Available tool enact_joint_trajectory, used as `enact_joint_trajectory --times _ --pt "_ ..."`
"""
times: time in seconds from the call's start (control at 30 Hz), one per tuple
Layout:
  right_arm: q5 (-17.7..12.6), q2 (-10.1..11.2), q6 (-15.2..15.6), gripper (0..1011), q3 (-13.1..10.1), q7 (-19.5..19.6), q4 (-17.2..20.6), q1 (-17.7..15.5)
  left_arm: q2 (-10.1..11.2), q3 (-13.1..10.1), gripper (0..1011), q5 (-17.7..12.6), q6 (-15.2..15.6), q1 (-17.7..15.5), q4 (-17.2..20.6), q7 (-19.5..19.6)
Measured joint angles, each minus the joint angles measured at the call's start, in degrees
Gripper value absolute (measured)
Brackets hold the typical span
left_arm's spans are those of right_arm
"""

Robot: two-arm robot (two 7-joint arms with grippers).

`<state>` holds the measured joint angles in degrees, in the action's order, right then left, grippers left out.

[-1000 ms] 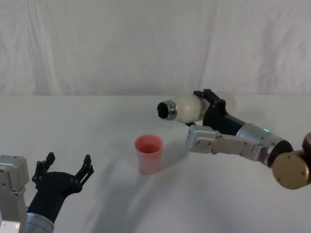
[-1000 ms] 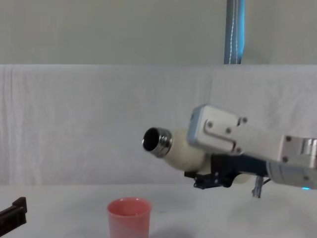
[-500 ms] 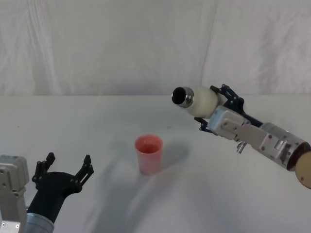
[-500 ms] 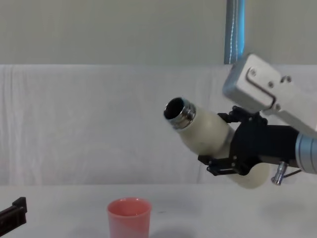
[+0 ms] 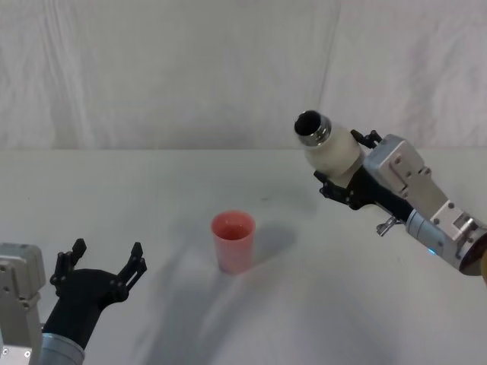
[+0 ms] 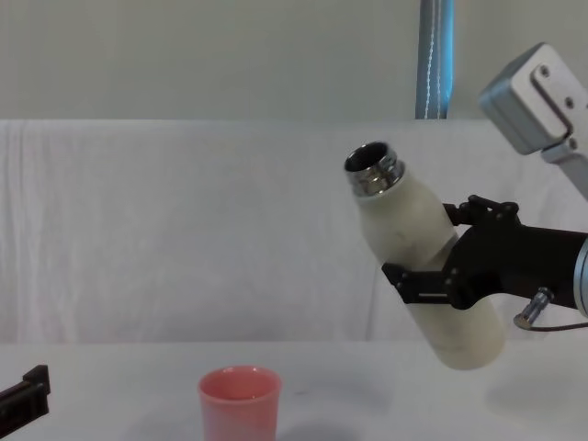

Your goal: Grasp the thermos with one hand and pour water into the cup lid.

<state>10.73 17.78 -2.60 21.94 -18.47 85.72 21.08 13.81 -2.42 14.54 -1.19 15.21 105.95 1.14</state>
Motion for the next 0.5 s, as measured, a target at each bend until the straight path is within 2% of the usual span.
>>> enact_joint_trajectory --times 0.5 --pt "-8.3 -3.5 3.0 952 -4.3 1.5 0.3 -2.3 0.0 0.0 1001 0.0 0.0 0.0 0.0 0.0"
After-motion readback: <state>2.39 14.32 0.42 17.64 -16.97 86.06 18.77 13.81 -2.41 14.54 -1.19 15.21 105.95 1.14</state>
